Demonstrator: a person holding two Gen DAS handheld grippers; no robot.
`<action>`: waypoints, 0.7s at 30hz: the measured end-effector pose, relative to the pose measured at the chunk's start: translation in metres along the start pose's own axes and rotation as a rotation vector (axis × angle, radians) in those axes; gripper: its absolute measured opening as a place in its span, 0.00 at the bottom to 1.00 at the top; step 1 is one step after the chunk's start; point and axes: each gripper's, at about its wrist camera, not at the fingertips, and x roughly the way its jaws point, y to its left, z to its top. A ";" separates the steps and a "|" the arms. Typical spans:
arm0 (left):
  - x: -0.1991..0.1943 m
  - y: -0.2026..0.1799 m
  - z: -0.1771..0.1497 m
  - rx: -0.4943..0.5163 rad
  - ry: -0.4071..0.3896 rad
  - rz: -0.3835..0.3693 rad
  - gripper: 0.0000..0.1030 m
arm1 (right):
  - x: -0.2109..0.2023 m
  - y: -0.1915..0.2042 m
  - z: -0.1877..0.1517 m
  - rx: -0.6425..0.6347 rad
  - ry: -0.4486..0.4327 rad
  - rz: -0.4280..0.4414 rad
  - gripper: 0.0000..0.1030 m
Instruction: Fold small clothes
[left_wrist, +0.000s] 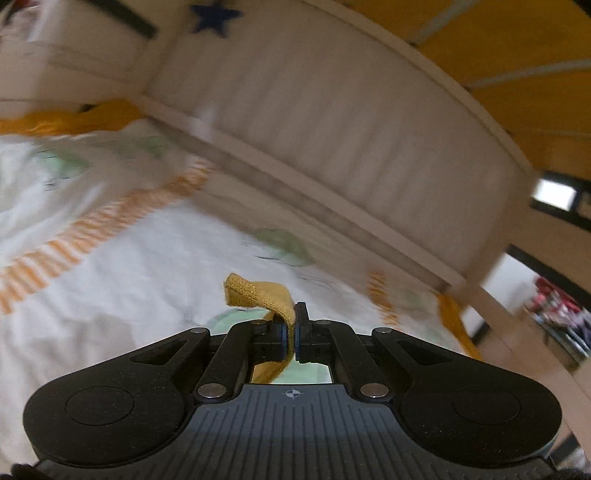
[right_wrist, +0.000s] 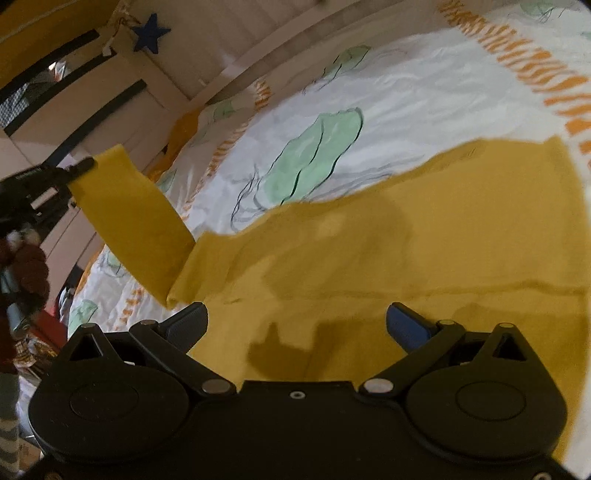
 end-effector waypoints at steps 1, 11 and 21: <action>0.008 -0.013 -0.005 0.012 0.013 -0.018 0.03 | -0.003 -0.003 0.003 0.004 -0.017 0.002 1.00; 0.095 -0.089 -0.093 0.085 0.187 -0.083 0.03 | -0.031 -0.048 0.000 0.137 -0.132 -0.081 1.00; 0.134 -0.115 -0.161 0.123 0.385 -0.164 0.49 | -0.053 -0.079 0.009 0.295 -0.255 -0.089 1.00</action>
